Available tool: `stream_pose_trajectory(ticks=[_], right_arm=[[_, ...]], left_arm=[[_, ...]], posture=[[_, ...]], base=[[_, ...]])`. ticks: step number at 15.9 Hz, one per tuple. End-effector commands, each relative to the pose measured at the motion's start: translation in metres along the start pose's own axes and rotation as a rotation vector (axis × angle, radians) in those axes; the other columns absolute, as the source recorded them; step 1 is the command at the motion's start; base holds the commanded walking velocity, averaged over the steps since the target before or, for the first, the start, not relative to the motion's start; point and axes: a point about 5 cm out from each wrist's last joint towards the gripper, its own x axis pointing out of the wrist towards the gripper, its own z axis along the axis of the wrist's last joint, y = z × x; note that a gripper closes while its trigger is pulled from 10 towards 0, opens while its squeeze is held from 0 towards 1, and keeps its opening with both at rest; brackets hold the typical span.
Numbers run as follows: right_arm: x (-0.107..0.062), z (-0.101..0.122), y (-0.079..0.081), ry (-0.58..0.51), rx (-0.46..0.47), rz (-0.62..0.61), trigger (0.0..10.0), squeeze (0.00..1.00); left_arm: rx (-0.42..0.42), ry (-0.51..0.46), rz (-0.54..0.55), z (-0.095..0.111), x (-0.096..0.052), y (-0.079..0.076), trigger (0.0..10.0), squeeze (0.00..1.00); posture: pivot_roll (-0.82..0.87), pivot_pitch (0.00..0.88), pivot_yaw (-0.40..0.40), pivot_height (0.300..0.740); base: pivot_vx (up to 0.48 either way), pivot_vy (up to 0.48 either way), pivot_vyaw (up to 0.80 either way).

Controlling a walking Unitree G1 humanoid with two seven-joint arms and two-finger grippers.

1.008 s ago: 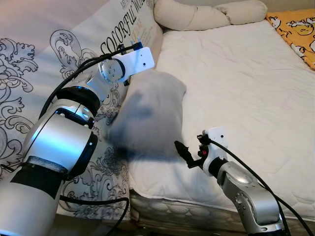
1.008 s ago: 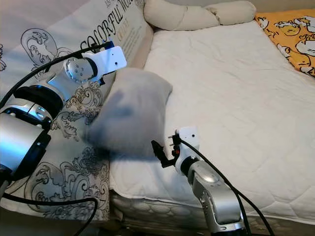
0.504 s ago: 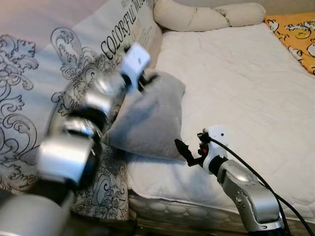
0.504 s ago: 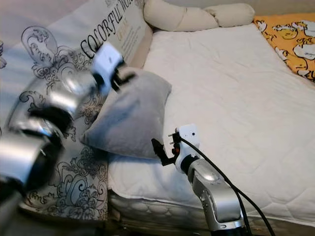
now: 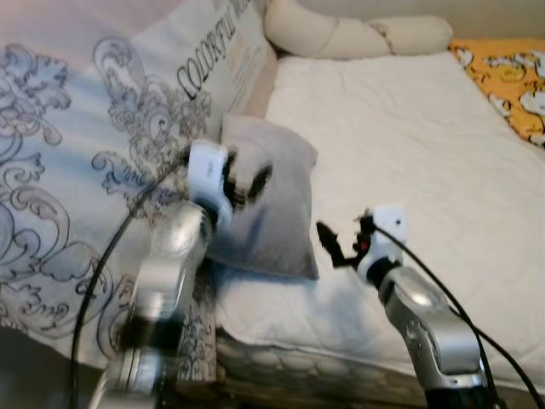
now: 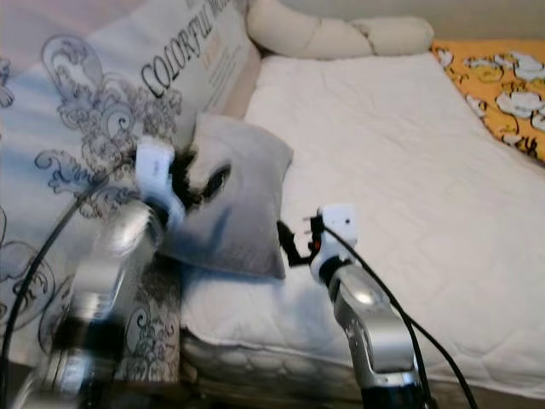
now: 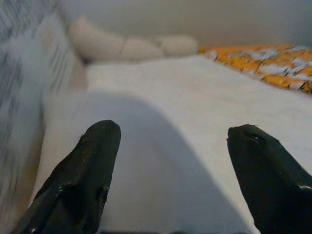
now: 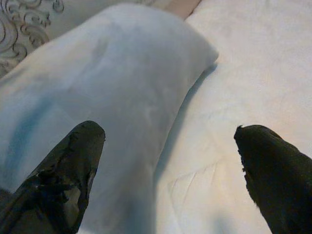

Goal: Clean up the room

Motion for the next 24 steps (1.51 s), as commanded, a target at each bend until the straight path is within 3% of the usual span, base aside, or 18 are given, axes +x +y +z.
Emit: stream_pose_trajectory(ticks=[1,4,8,9,14,24], right_arm=[[0.001,0.007,-0.003,-0.045,-0.006,-0.034,10.0,1.00],[0.002,0.013,-0.006,-0.101,-0.040,-0.059,10.0,1.00],[0.005,0.014,-0.010,-0.113,-0.047,-0.080,10.0,1.00],[0.006,0.014,-0.008,-0.114,-0.044,-0.068,10.0,1.00],[0.010,0.011,-0.002,-0.087,-0.061,-0.050,10.0,1.00],[0.010,0.009,-0.006,-0.076,-0.056,-0.039,10.0,1.00]], left_arm=[[0.023,-0.012,0.025,0.006,-0.010,-0.002,10.0,1.00],[0.053,0.048,0.120,-0.004,-0.036,0.000,10.0,1.00],[0.072,0.103,0.157,-0.006,-0.050,0.004,10.0,1.00],[0.101,0.118,0.172,-0.006,-0.051,0.006,10.0,1.00],[0.051,0.162,0.192,-0.009,-0.054,0.008,10.0,1.00],[0.063,0.185,0.231,-0.013,-0.056,0.015,10.0,1.00]], posture=[[-0.01,0.000,0.045,0.740],[0.00,0.000,0.033,0.740],[0.01,0.000,0.032,0.740],[0.01,0.000,0.033,0.740],[0.02,0.000,0.039,0.740],[0.01,0.000,0.054,0.740]], base=[[0.000,0.000,0.00],[0.000,-0.141,0.00],[0.000,-0.452,0.00],[0.000,-0.454,0.00],[0.000,-0.448,0.00],[0.000,-0.403,0.00]])
